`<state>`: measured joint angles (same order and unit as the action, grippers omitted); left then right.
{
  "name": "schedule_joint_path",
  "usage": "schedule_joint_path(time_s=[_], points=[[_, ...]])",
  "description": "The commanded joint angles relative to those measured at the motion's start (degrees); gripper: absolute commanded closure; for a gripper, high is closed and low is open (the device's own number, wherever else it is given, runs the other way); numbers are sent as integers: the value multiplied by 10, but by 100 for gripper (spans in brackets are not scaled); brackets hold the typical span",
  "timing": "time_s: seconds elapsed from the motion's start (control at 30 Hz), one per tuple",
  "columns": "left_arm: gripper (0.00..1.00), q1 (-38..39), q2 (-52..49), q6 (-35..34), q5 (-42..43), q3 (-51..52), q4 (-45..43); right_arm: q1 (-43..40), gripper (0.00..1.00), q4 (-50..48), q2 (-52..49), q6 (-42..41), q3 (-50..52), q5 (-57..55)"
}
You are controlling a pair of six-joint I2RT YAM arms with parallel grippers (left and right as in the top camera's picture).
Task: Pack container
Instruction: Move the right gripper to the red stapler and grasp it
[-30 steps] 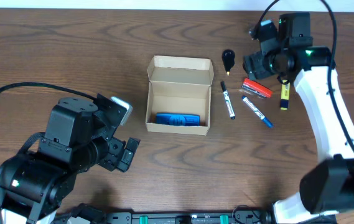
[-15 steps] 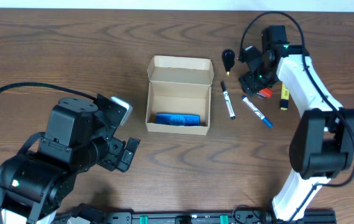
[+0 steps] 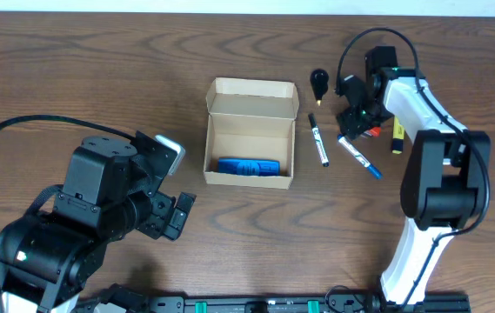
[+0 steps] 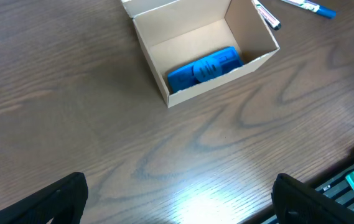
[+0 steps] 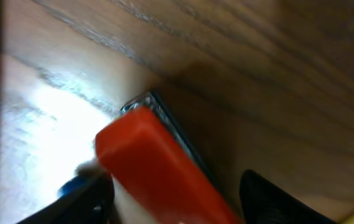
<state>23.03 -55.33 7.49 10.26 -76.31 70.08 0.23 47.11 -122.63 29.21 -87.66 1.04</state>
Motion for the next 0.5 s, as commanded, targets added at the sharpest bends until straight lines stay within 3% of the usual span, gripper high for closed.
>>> schedule_joint_path(time_s=[0.0, 0.2, 0.47], points=[[5, -2, 2, -2, -2, -3, 0, -3, 39, -7, -13, 9, 3, 0], [5, -2, 2, -2, -2, -3, 0, -3, 59, -19, -15, 9, 4, 1], [5, -2, 2, -2, -2, -3, 0, -2, 71, -16, -12, -43, 2, 1]])
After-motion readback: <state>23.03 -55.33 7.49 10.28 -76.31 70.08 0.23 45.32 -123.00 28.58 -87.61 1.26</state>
